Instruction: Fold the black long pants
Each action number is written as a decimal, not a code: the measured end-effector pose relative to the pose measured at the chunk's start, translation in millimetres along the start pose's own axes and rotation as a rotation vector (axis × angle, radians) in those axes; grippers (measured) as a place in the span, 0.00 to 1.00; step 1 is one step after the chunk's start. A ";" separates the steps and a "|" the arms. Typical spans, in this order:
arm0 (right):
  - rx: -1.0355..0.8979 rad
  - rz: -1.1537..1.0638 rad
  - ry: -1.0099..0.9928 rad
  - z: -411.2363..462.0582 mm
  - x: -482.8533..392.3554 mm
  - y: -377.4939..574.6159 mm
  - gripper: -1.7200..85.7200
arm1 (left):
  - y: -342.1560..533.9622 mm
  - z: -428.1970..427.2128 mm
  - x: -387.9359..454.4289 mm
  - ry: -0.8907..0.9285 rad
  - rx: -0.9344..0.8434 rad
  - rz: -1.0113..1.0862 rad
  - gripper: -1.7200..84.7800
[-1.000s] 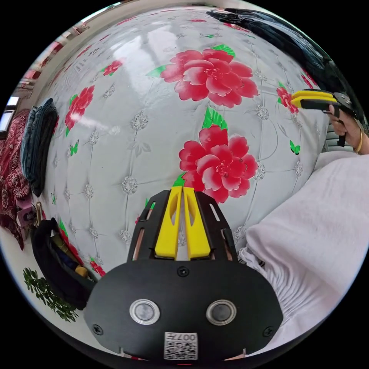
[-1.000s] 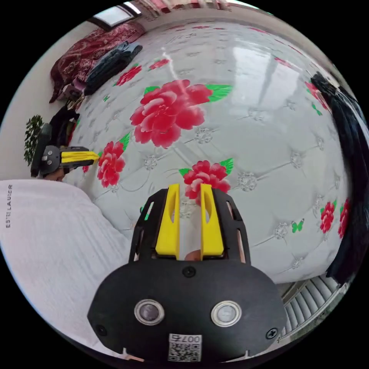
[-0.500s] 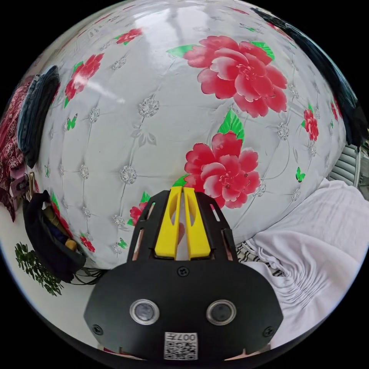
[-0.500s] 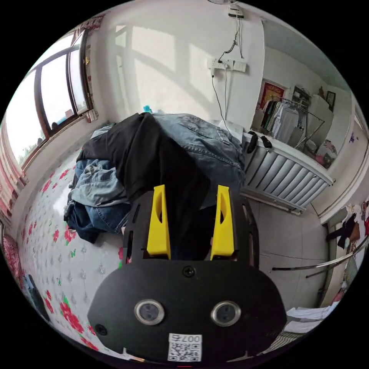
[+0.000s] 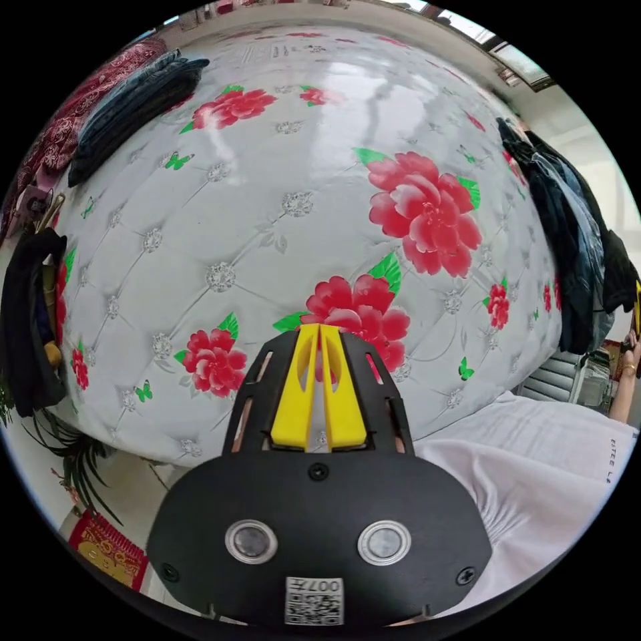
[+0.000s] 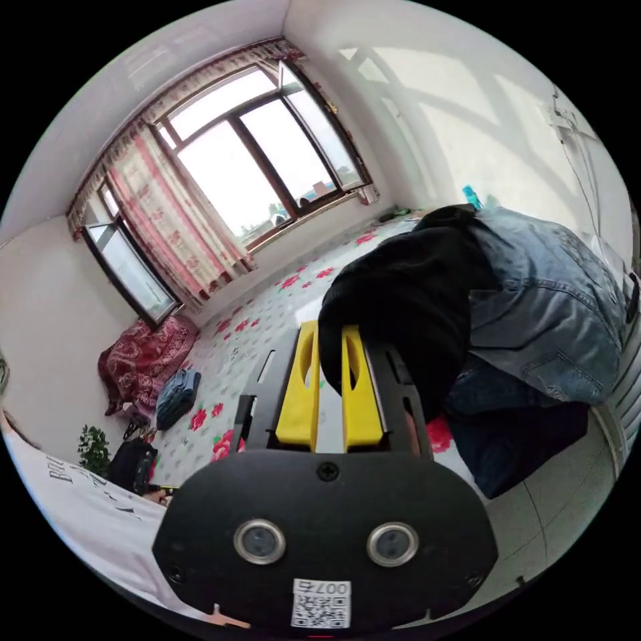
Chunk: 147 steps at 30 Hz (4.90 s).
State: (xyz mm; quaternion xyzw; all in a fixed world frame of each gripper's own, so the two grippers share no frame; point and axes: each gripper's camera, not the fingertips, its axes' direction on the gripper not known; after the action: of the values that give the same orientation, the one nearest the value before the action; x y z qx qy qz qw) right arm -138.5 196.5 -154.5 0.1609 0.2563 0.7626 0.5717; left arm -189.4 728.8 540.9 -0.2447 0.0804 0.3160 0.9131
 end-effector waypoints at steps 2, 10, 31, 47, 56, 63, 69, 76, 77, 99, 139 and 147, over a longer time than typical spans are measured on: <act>-0.064 -0.145 -0.077 17.0 -71.4 12.3 0.06 | 10.9 -46.3 5.2 0.048 0.104 0.052 0.03; -0.354 -0.666 -0.496 91.6 -388.6 179.6 0.05 | 68.6 -207.2 -3.3 0.155 0.420 0.254 0.14; -0.721 -0.645 -0.031 357.4 -449.5 337.9 0.09 | 197.6 -308.5 -287.3 0.081 0.360 -0.401 0.15; -0.920 -0.616 0.195 553.4 -413.6 310.4 0.04 | -74.0 -388.9 -220.1 -0.041 0.287 -0.204 0.09; -0.226 -0.592 -0.005 361.5 -405.1 109.3 0.03 | -42.5 -546.0 -120.1 -0.299 0.583 0.198 0.09; -0.556 -0.451 0.301 355.7 -267.1 155.8 0.06 | 1.1 -404.9 -117.8 -0.356 0.108 0.054 0.06; -0.651 -0.450 0.274 403.3 -253.7 171.4 0.09 | -32.3 -410.1 -174.2 -0.124 0.276 -0.199 0.14; -0.777 -0.493 0.210 531.7 -277.6 140.0 0.10 | -180.4 -330.5 -197.0 -0.060 0.064 -0.158 0.16; -0.792 -0.495 0.211 541.6 -278.3 137.4 0.10 | -203.8 -315.6 -197.9 -0.056 0.001 -0.147 0.16; -0.380 -0.592 -0.176 318.8 -294.5 -62.6 0.02 | -87.1 -624.8 -184.9 -0.257 0.686 -0.045 0.04; -0.649 0.223 0.368 205.2 72.0 14.8 0.03 | 132.6 -255.5 -244.8 -0.205 -0.161 -0.433 0.01; -0.523 0.051 0.419 178.0 26.8 -20.7 0.06 | 202.5 -302.2 -295.2 -0.123 0.077 -0.677 0.04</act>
State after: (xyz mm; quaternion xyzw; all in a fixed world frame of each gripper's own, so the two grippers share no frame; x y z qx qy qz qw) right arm -34.2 263.4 -22.3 -0.1450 0.1599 0.8332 0.5090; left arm -544.3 557.6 287.5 -0.2036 -0.0485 0.0061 0.9778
